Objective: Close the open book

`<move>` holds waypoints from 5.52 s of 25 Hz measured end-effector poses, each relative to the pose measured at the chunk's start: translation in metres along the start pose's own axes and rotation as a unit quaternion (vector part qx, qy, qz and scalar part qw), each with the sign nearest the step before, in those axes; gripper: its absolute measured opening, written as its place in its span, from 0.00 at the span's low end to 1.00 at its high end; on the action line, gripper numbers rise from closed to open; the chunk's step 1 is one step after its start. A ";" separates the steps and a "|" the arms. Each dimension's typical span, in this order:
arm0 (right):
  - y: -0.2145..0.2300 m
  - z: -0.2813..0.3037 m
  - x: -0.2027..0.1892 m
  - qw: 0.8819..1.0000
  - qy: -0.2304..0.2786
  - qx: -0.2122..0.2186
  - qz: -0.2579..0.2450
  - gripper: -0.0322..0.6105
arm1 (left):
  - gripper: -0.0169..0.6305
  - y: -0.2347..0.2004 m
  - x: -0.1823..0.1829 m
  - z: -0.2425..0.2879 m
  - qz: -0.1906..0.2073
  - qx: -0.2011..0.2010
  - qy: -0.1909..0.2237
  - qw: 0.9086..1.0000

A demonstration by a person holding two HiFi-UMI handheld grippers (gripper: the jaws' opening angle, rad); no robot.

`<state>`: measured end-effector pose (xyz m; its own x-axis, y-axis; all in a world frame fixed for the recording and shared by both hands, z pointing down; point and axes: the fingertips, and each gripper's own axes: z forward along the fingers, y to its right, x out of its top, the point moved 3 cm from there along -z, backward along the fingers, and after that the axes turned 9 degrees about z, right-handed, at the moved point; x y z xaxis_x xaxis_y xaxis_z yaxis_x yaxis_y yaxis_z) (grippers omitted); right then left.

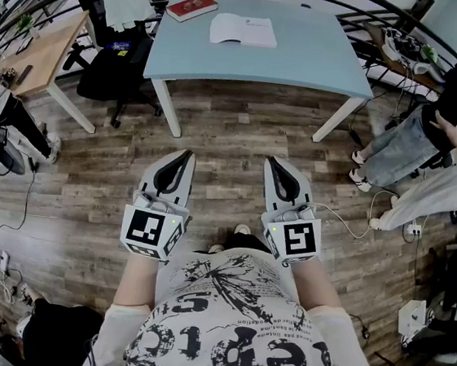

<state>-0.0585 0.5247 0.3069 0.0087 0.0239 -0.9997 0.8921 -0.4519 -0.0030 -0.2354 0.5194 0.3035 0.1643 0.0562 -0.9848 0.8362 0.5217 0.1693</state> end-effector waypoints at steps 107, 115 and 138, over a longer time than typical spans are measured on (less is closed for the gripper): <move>0.491 0.666 -0.186 0.981 -0.185 0.052 0.026 0.07 | 0.06 -0.301 -0.329 0.763 -0.573 0.160 -0.087 0.799; 0.518 0.644 -0.165 0.983 -0.169 0.051 0.051 0.07 | 0.06 -0.265 -0.290 0.786 -0.368 0.131 -0.189 0.901; 0.610 0.584 -0.123 0.992 -0.117 0.001 0.040 0.07 | 0.10 -0.151 -0.330 0.858 0.090 -0.044 -0.401 0.911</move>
<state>0.2204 -0.2749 0.4135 -0.0257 -0.2195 -0.9753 0.8916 -0.4462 0.0770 0.0335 -0.3087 0.6366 0.6535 -0.4734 -0.5906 0.7185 0.6334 0.2872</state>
